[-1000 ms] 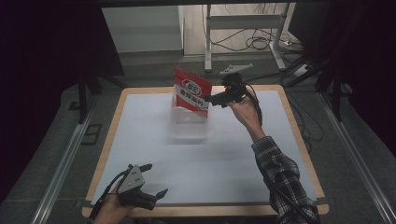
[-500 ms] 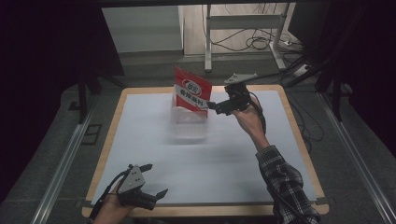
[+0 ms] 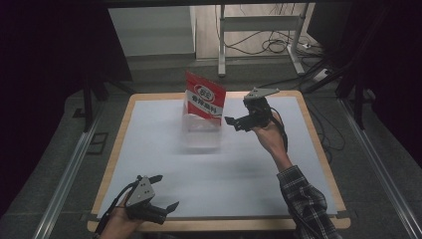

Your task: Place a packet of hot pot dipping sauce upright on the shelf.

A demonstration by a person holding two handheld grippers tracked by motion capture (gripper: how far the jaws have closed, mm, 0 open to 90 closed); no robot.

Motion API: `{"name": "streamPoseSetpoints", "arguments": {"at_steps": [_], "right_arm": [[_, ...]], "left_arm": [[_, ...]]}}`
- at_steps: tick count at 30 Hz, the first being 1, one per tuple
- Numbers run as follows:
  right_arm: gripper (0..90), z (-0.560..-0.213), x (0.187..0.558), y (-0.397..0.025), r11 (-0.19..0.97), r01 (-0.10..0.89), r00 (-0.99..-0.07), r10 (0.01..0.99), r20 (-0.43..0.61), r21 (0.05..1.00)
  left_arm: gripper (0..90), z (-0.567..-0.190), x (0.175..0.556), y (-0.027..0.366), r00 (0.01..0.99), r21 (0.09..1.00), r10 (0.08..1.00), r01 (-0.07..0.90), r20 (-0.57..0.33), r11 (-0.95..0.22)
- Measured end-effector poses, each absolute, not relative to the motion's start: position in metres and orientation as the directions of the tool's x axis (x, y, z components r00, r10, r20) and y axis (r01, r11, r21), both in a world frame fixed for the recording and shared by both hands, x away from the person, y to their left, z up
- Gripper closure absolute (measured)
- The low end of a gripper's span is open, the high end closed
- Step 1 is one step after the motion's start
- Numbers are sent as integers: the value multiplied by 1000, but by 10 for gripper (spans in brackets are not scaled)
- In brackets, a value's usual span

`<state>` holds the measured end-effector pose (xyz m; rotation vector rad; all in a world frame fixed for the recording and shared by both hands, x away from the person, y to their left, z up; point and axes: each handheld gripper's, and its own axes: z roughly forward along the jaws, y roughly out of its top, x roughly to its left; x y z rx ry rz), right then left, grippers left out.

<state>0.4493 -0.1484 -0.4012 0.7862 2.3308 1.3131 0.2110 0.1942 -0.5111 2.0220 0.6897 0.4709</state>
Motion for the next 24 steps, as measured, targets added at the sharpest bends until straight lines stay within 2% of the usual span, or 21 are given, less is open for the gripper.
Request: {"name": "streamPoseSetpoints", "arguments": {"at_steps": [11, 24], "right_arm": [[0, -411, 439, -158, 436, 299, -775, 630, -50, 849], [0, -413, 427, -171, 408, 317, -751, 660, -37, 856]], "left_arm": [[23, -511, 211, 194, 770, 859, 635, 284, 60, -425], [23, -511, 210, 194, 773, 861, 632, 280, 59, -424]]}}
